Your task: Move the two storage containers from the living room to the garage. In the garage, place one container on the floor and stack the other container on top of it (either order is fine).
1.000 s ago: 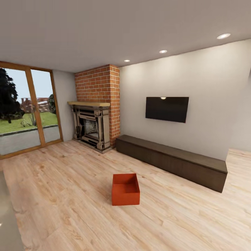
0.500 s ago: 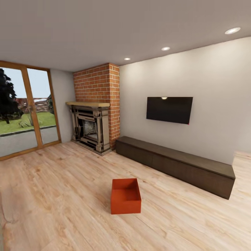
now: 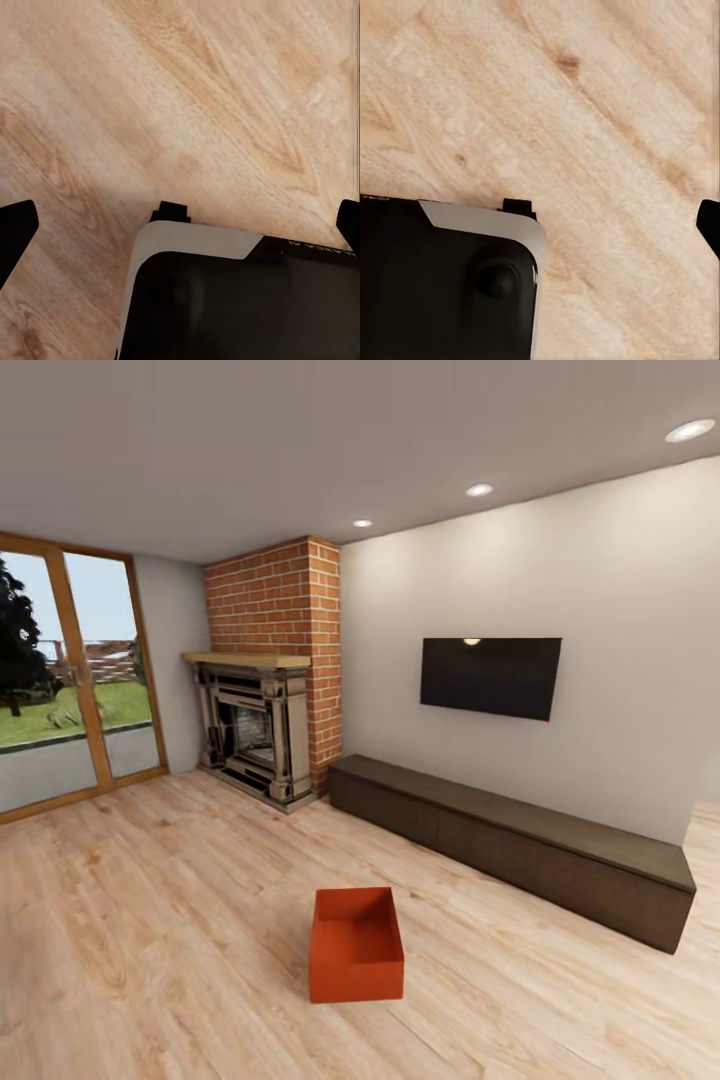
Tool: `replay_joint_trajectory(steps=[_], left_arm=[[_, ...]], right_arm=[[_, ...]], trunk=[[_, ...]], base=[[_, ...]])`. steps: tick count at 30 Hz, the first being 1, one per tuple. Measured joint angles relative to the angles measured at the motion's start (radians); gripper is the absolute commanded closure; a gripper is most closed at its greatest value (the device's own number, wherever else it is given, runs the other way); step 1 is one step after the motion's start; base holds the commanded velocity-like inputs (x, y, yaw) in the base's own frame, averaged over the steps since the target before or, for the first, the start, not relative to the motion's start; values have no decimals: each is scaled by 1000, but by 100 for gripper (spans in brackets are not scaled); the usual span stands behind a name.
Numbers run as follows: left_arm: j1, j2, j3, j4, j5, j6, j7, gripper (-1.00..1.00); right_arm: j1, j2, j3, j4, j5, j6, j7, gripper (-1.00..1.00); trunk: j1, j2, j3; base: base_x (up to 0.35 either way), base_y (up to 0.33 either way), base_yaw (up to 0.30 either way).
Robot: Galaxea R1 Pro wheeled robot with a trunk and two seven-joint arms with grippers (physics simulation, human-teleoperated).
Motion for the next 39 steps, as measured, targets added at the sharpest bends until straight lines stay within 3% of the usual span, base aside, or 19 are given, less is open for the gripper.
replay_joint_trajectory(steps=[19, 39], left_arm=[[0, 1, 0, 1, 1, 1, 0, -100], [0, 2, 0, 1, 1, 1, 0, -100]], right_arm=[[0, -1, 0, 0, 0, -1, 0, -100], [0, -2, 0, 0, 0, -1, 0, -100]], trunk=[[0, 0, 0], [0, 0, 0]], base=[[297, -179, 0], [314, -71, 0]])
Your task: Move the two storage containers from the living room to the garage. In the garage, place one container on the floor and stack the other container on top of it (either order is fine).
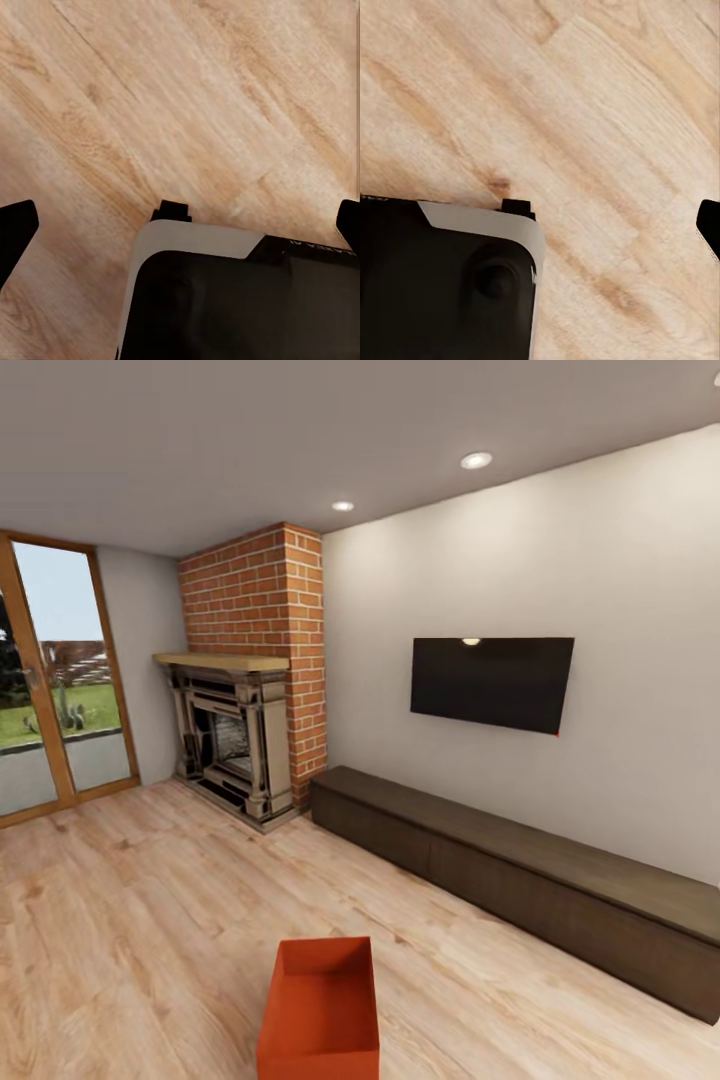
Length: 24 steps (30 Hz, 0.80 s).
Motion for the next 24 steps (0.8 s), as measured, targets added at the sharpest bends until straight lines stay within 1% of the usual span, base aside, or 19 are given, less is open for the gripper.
replay_joint_trajectory(steps=[24], left_arm=[[0, 0, 0, 0, 0, 0, 0, -100]], right_arm=[[0, 0, 0, 0, 0, 2, 0, -100]], trunk=[[0, 0, 0]], base=[[320, -1, 0]])
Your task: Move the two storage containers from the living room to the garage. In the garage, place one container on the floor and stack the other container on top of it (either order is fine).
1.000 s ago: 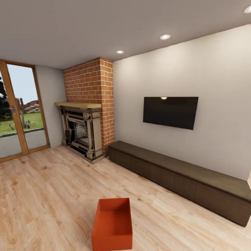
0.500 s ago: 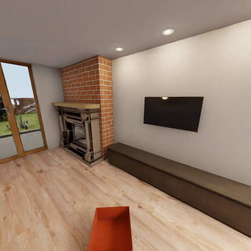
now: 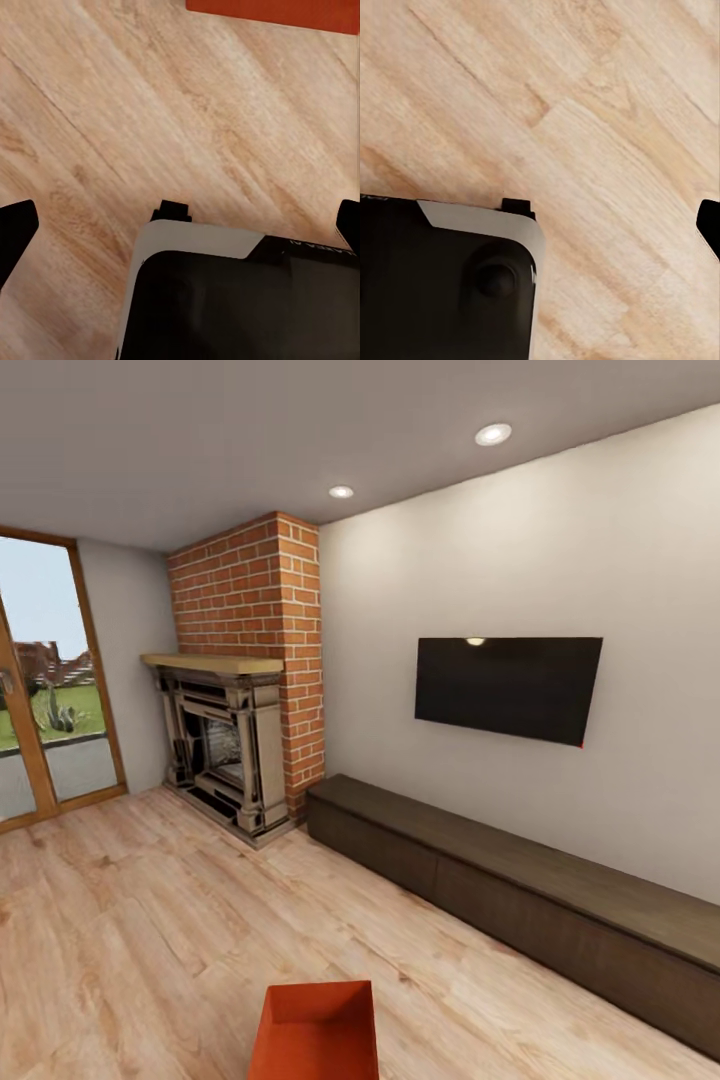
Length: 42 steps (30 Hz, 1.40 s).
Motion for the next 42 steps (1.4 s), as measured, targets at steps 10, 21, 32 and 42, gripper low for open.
replay_joint_trajectory(steps=[10, 21, 32, 42], left_arm=[[0, 0, 1, -1, -1, -10, 0, -100], [0, 0, 1, -2, -1, -29, 1, -100], [0, -2, 1, -1, -1, -32, 1, -100], [0, -3, 2, -1, -1, -32, 0, -100]], right_arm=[[0, 2, 0, 0, 0, -1, 0, -100], [0, 4, -1, 0, 0, 0, 0, -100], [0, 3, 0, 0, 0, 0, 0, -100], [0, 3, -2, 0, -1, -3, -1, -100]], trunk=[[0, 0, 0], [1, 0, 0], [1, 0, 0], [0, 0, 0]], base=[[314, 58, 0], [62, 74, 180], [1, 1, 45], [135, 219, 1]])
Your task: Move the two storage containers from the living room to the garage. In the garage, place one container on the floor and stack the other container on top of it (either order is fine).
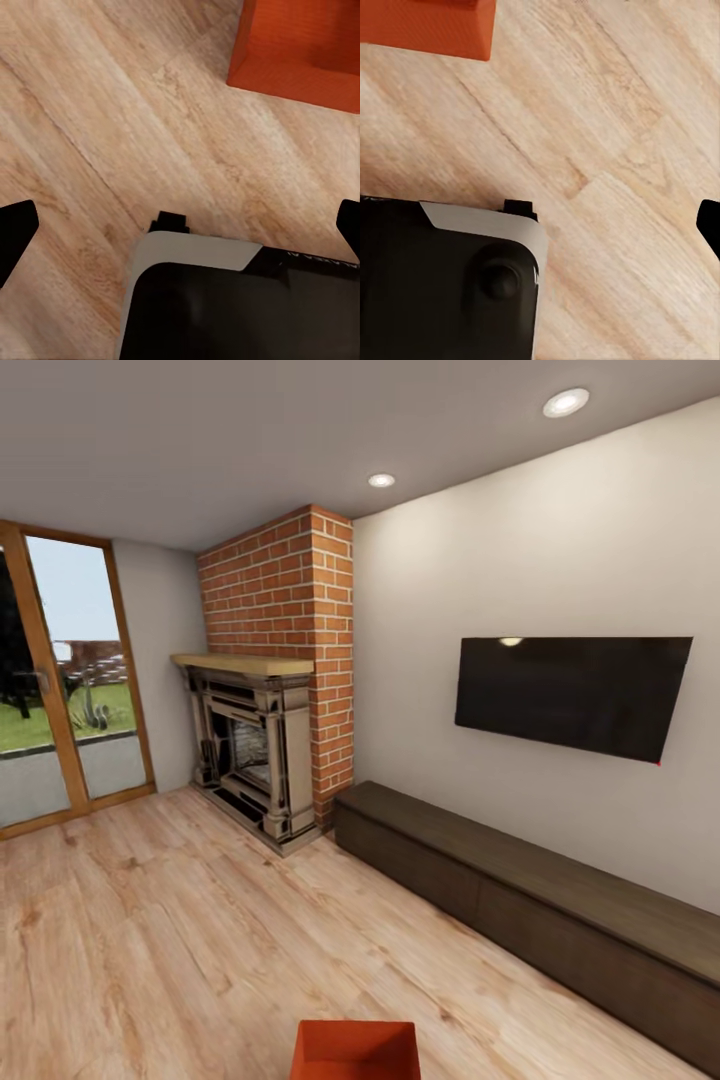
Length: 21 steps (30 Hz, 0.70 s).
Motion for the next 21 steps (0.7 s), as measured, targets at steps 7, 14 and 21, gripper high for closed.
replay_joint_trajectory(steps=[7, 14, 21], left_arm=[[0, 0, 0, 0, 0, -1, 1, -100], [0, 1, 0, 0, 0, -1, 1, -100], [0, 1, 0, 0, 0, -1, 2, -100]], right_arm=[[0, 0, -7, 0, -6, 0, 0, -100], [0, 0, -9, 0, -8, 0, 0, -100], [0, 1, -6, 0, -5, 0, 0, -100]], trunk=[[0, 0, 0], [0, 0, 0], [0, 0, 0]], base=[[47, 96, -56], [3, 5, -226], [0, 0, -151]])
